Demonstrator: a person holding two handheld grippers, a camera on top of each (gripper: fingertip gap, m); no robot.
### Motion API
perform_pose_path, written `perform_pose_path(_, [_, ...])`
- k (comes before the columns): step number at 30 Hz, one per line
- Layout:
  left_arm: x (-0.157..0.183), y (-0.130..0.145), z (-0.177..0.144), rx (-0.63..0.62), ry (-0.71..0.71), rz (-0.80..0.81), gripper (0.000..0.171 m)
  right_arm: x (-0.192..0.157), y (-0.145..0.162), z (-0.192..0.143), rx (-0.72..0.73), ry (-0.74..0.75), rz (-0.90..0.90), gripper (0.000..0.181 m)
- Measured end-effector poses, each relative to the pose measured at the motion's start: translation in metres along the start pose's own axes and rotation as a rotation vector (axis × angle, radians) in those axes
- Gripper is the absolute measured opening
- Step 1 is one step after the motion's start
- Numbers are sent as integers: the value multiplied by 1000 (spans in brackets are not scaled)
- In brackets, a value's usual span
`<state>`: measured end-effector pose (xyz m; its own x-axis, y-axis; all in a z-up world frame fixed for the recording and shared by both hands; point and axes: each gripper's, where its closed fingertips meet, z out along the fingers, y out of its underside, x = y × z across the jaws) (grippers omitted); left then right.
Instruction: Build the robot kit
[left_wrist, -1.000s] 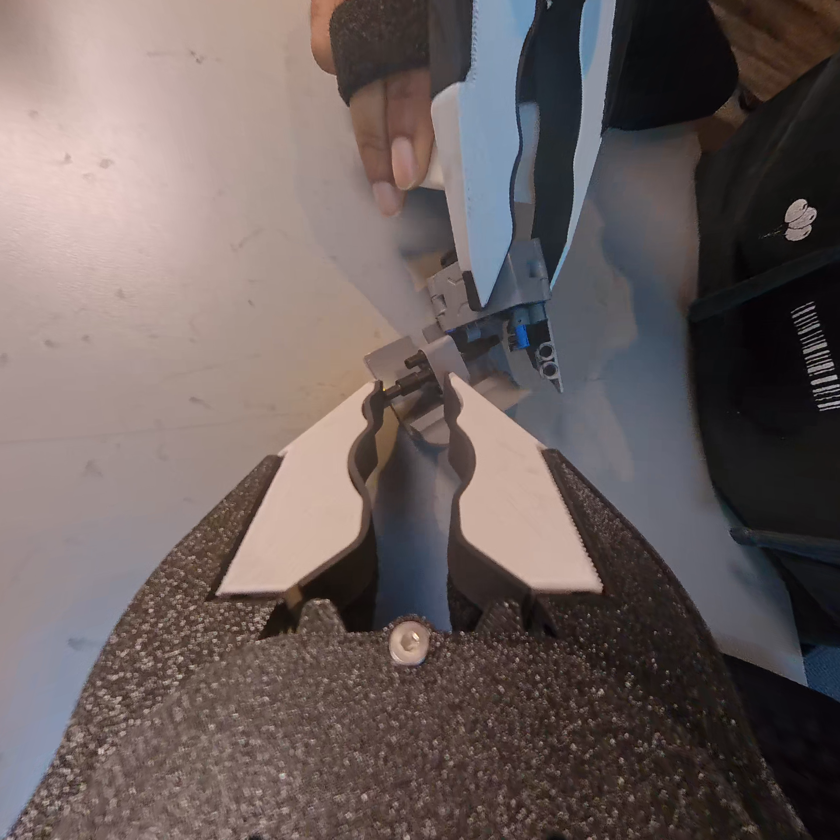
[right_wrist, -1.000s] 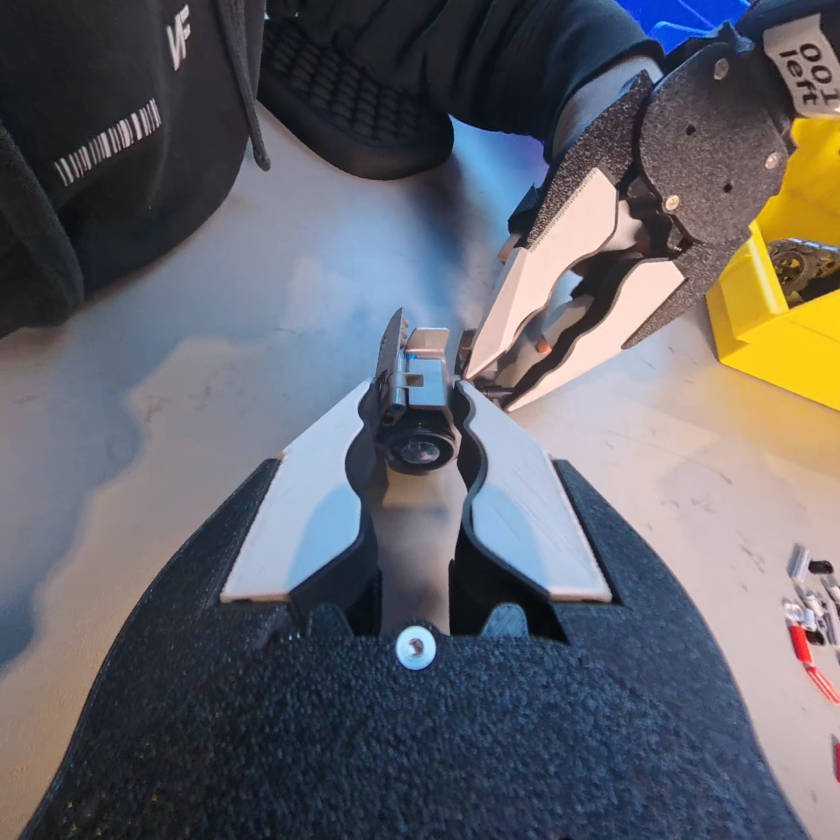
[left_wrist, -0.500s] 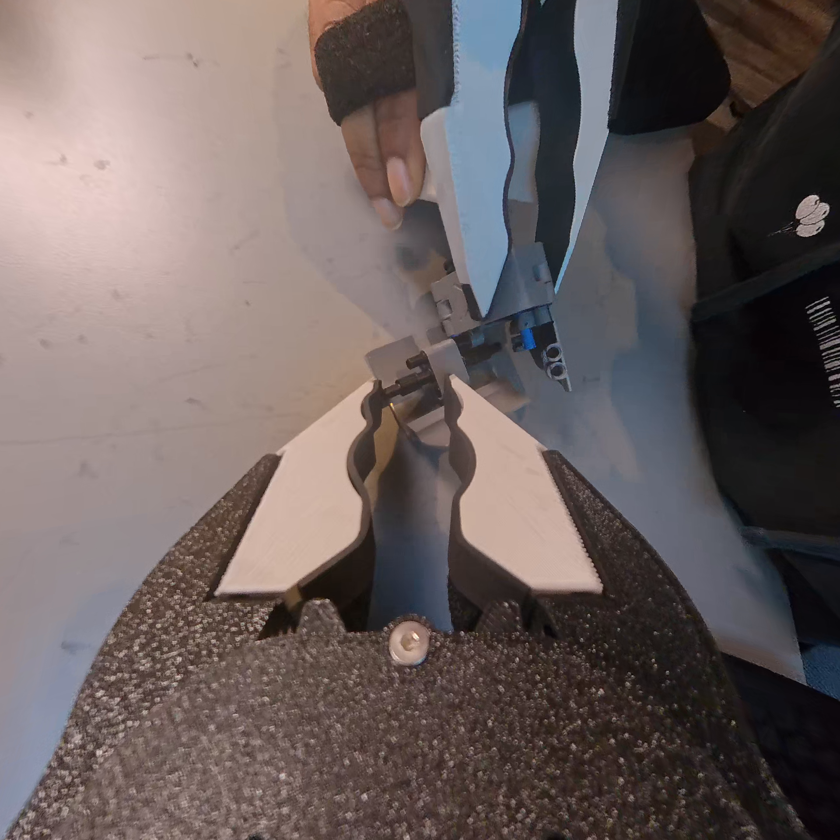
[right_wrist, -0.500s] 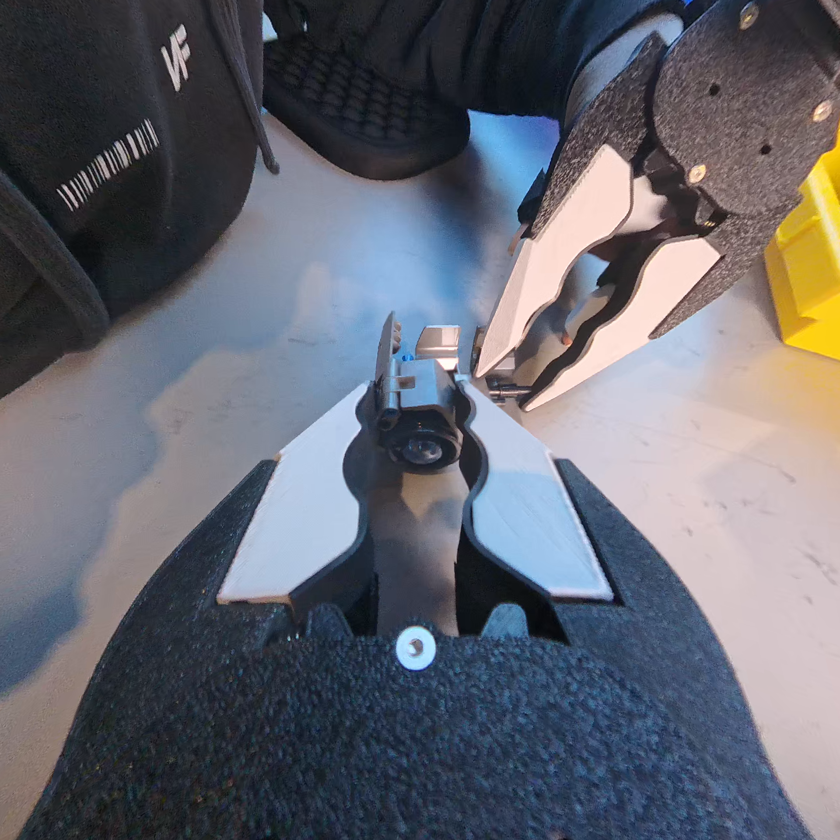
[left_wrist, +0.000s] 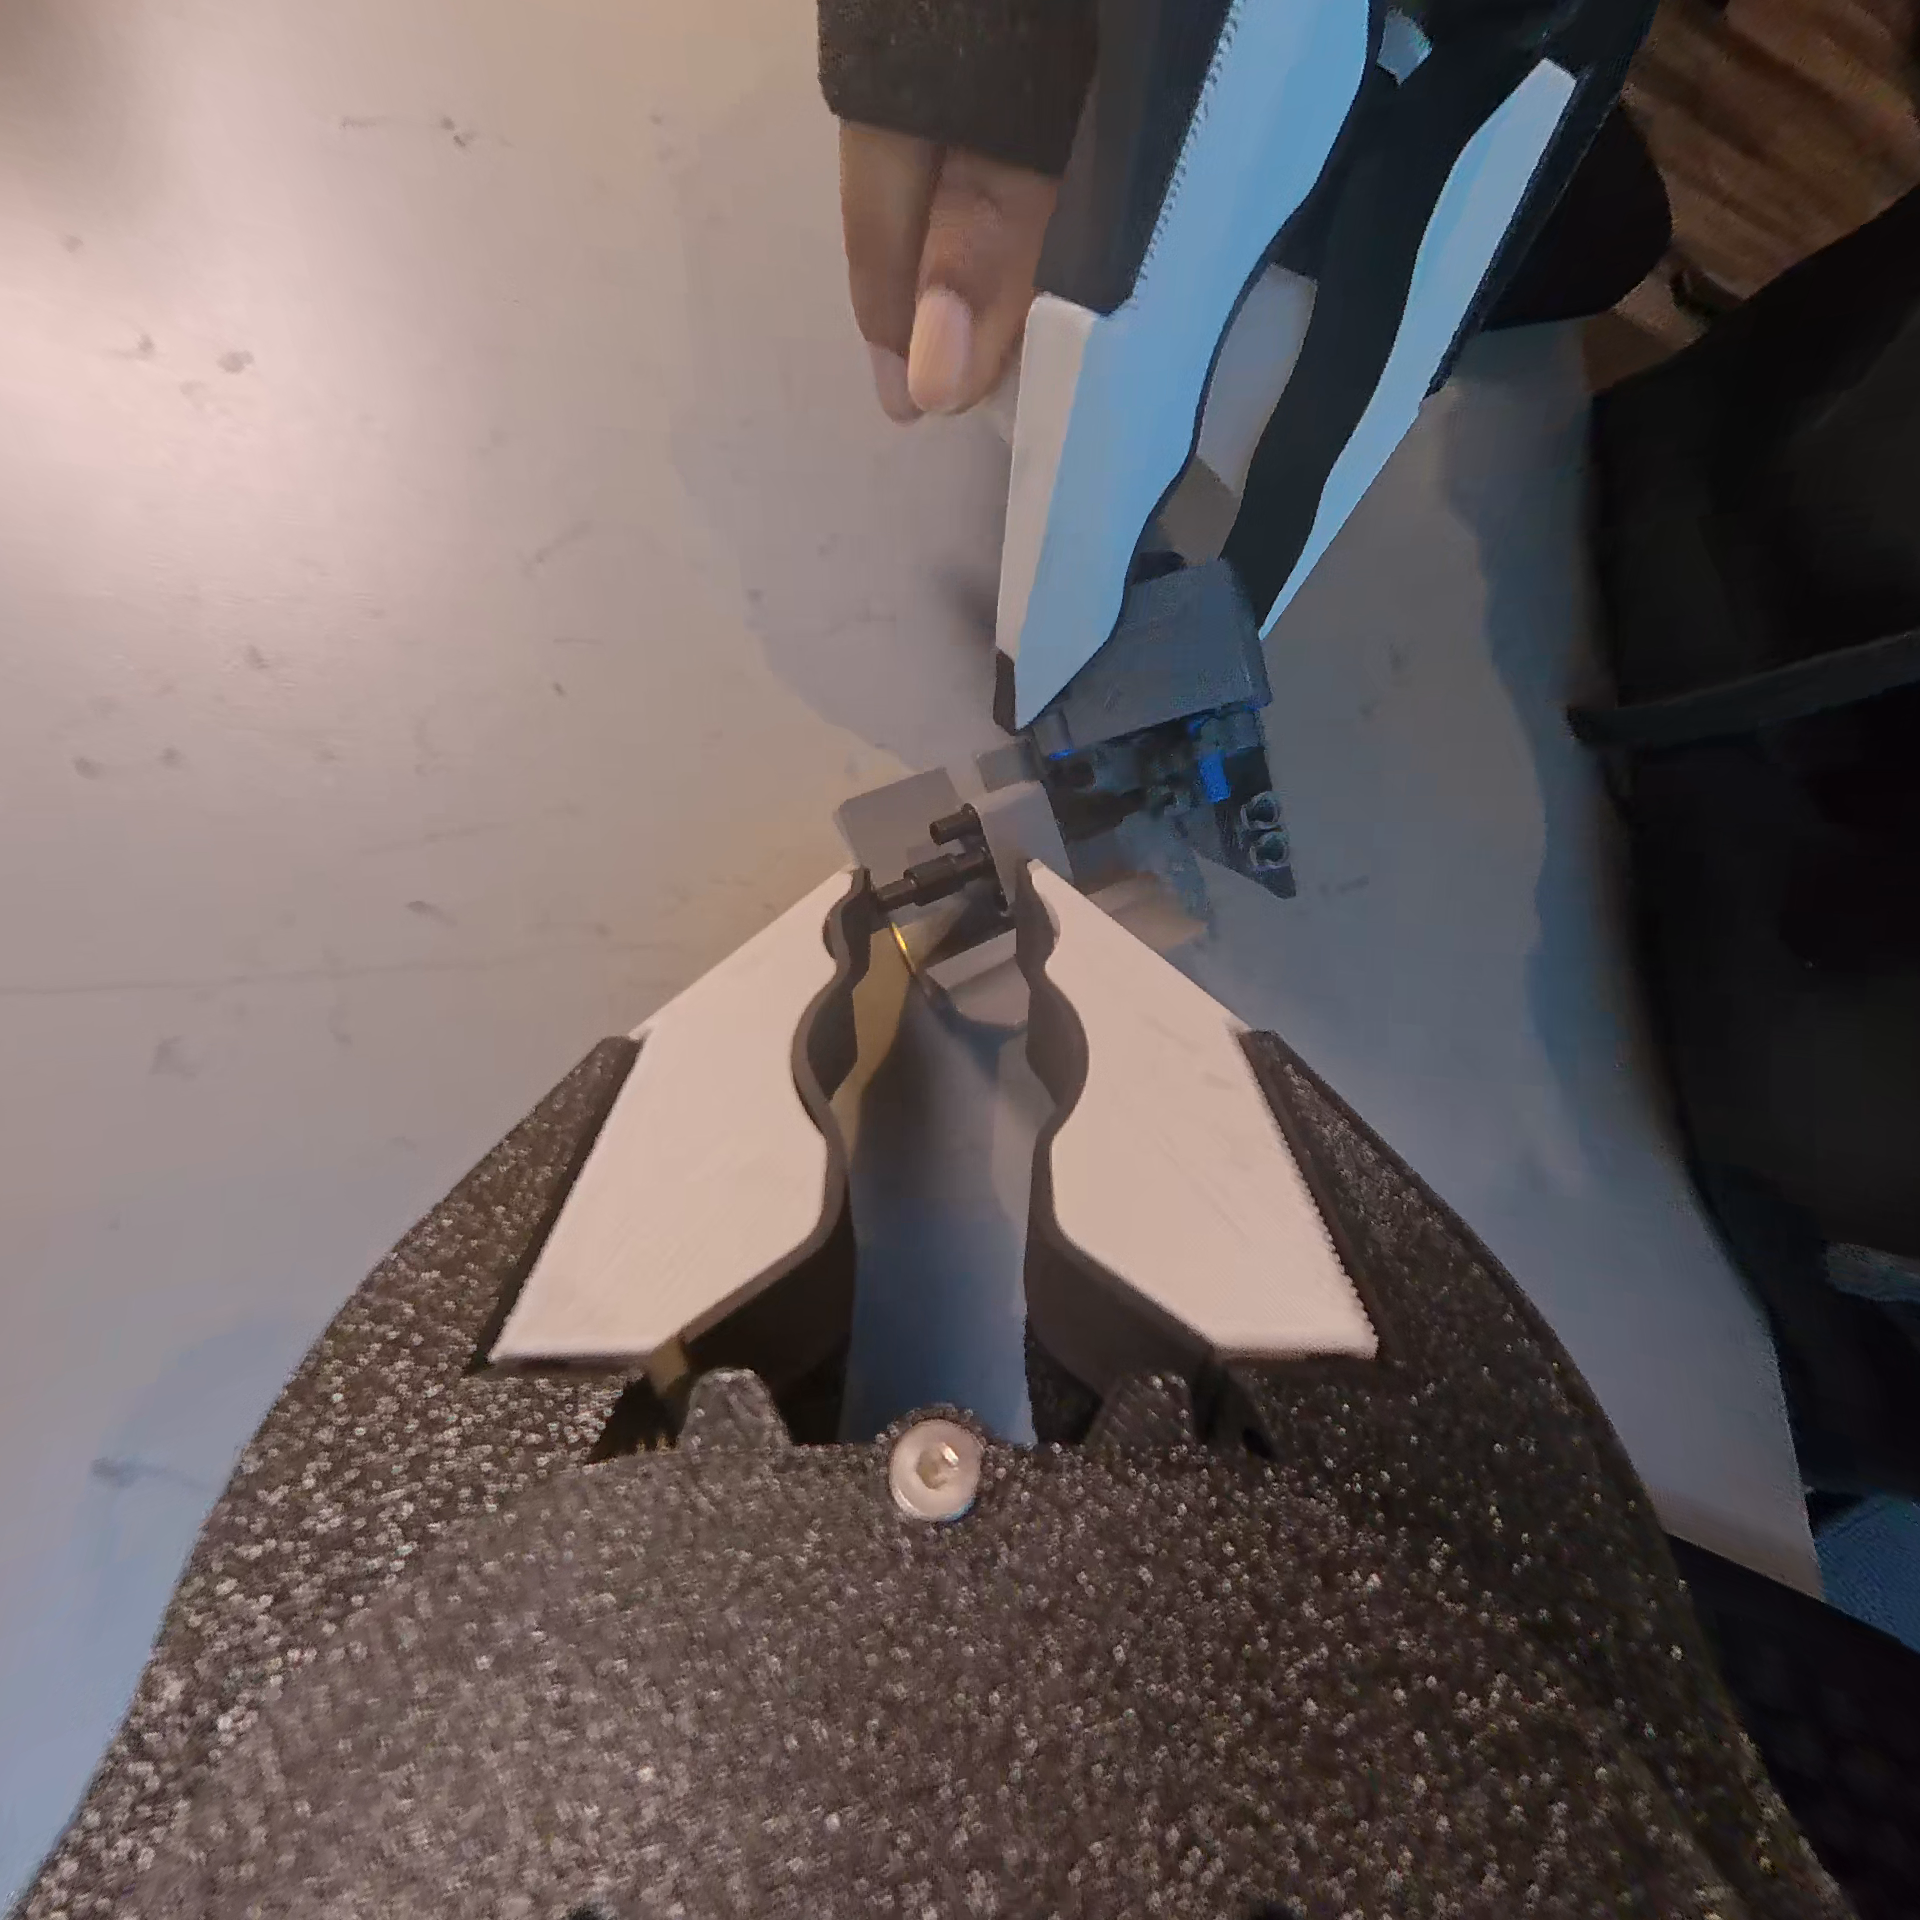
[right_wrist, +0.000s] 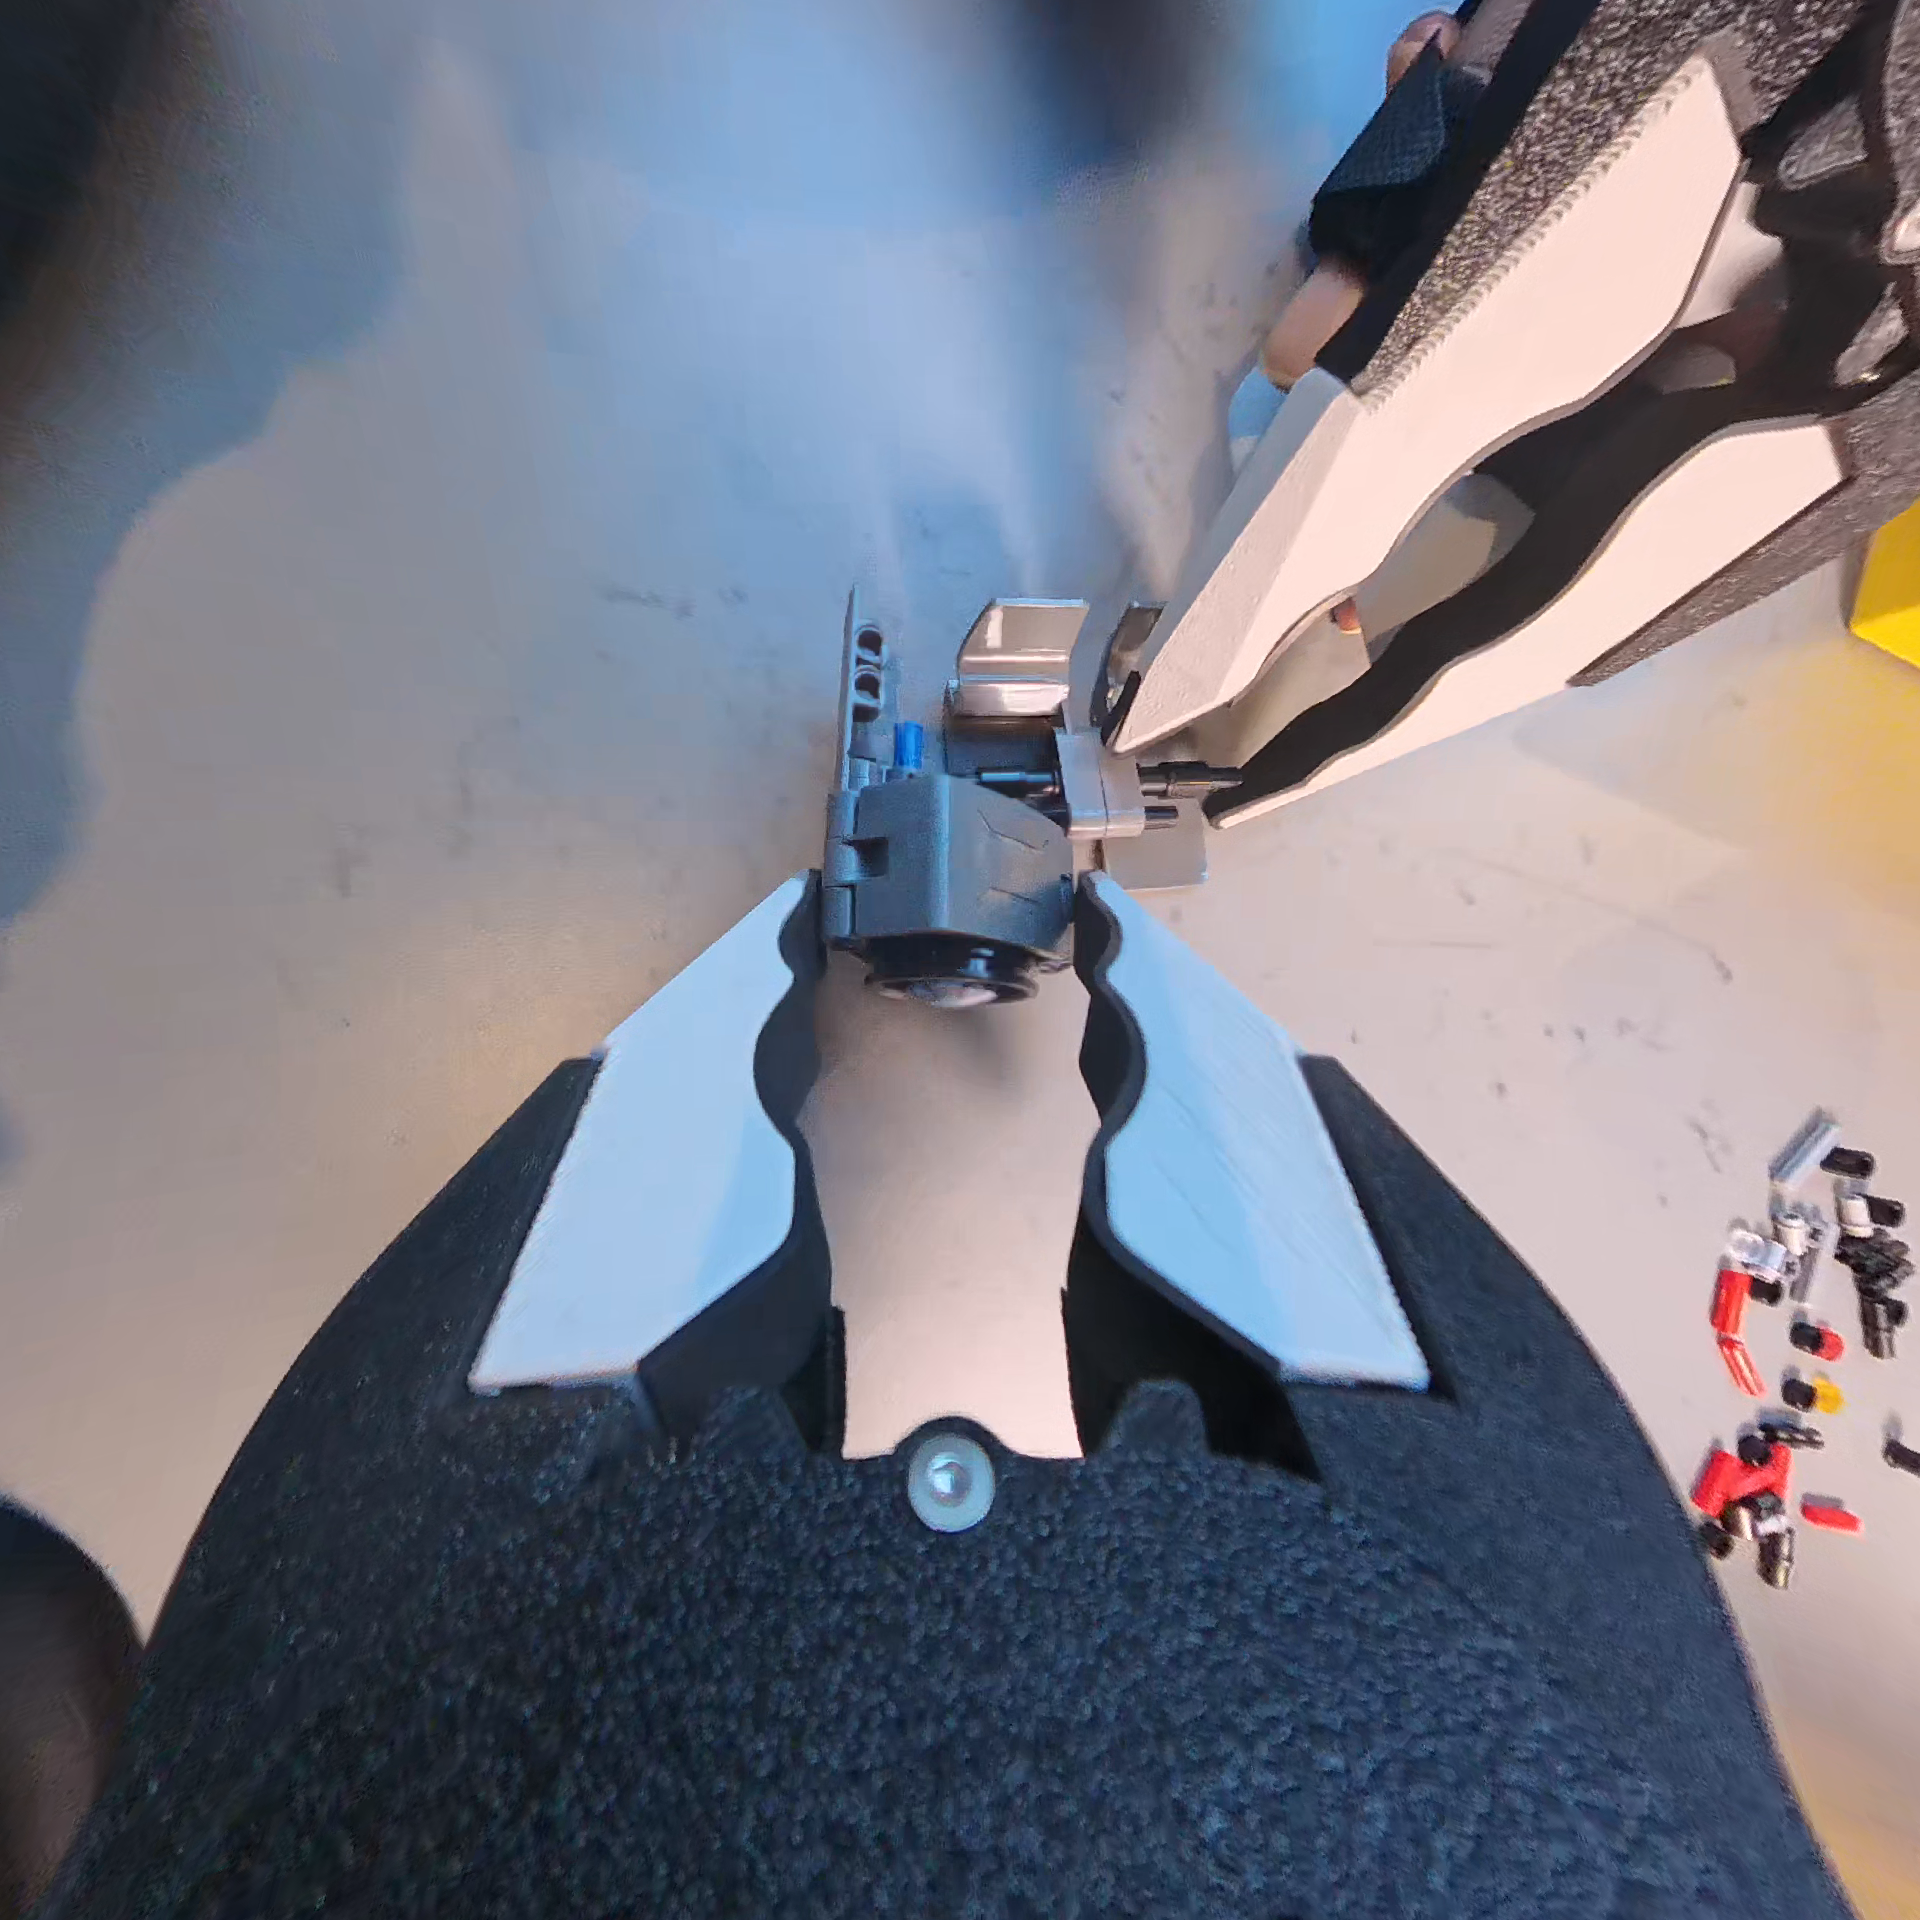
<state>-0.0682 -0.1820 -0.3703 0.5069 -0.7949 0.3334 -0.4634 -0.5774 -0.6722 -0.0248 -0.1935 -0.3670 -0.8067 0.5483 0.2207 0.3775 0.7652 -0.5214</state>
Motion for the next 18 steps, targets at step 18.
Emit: perform_pose_path(18, [3, 0, 1, 13, 5, 26, 27, -3, -2, -1, -66, -353, 188, 47])
